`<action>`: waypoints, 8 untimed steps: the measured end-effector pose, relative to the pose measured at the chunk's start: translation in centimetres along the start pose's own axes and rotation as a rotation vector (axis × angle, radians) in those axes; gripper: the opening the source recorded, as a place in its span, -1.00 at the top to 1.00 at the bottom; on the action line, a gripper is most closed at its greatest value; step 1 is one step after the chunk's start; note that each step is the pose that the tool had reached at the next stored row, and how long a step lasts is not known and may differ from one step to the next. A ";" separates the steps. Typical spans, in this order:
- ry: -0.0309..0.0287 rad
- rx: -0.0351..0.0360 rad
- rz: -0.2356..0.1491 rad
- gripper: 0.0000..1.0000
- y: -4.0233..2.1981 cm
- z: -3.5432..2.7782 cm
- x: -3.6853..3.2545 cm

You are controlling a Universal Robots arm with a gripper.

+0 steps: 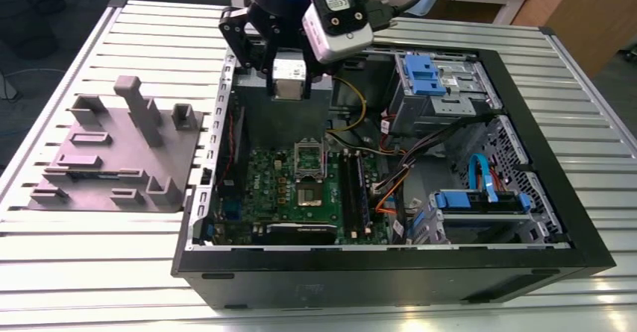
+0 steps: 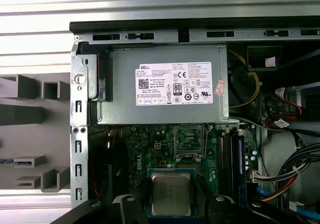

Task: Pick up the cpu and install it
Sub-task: 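Pick up the cpu and move it towards the insertion slot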

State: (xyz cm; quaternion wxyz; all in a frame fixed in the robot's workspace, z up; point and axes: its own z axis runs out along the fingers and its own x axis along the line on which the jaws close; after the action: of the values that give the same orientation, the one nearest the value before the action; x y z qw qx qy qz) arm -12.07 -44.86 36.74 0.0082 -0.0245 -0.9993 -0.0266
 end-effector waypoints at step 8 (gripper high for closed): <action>0.0000 -0.0001 0.000 0.06 0.02 0.00 -0.46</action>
State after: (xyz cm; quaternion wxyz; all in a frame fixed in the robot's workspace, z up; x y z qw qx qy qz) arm -11.62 -44.86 36.74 0.0081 -0.0245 -0.9993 -0.0266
